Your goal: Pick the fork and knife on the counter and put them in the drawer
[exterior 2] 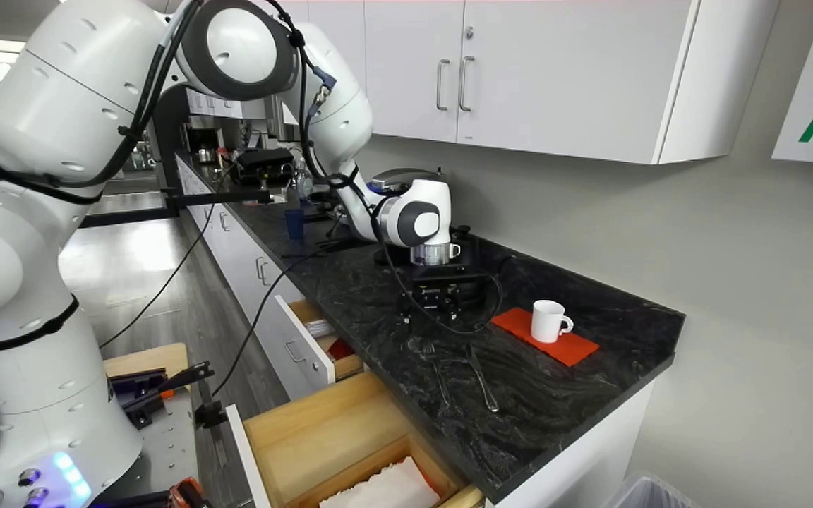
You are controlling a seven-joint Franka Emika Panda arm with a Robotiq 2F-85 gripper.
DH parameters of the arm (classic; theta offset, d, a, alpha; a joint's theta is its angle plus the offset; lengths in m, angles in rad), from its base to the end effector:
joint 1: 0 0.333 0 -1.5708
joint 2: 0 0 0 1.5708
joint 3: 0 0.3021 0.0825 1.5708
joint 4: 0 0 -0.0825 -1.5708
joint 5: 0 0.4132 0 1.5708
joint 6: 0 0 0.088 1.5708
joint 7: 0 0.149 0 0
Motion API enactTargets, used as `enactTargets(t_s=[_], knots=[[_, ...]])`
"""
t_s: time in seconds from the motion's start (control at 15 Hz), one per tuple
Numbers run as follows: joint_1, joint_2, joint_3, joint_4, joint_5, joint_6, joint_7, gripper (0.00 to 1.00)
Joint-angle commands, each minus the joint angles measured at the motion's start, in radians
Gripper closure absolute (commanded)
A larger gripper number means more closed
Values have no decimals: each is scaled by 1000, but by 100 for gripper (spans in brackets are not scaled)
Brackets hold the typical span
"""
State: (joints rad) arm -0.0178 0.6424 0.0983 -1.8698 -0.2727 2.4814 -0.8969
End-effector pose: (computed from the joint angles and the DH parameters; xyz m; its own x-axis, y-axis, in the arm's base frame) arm 0.6399 0.0475 0.0904 0.3840 0.9178 -0.1005 0.9233 -0.3822 0.0379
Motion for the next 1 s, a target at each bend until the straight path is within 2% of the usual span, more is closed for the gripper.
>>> enactTargets(t_s=[0.0, 0.4, 0.93], knots=[[-1, 1, 2, 3, 0, -3, 0, 0], [10, 17, -8, 27, -9, -8, 14, 0], [-53, -62, -52, -61, -7, 8, -8, 0]])
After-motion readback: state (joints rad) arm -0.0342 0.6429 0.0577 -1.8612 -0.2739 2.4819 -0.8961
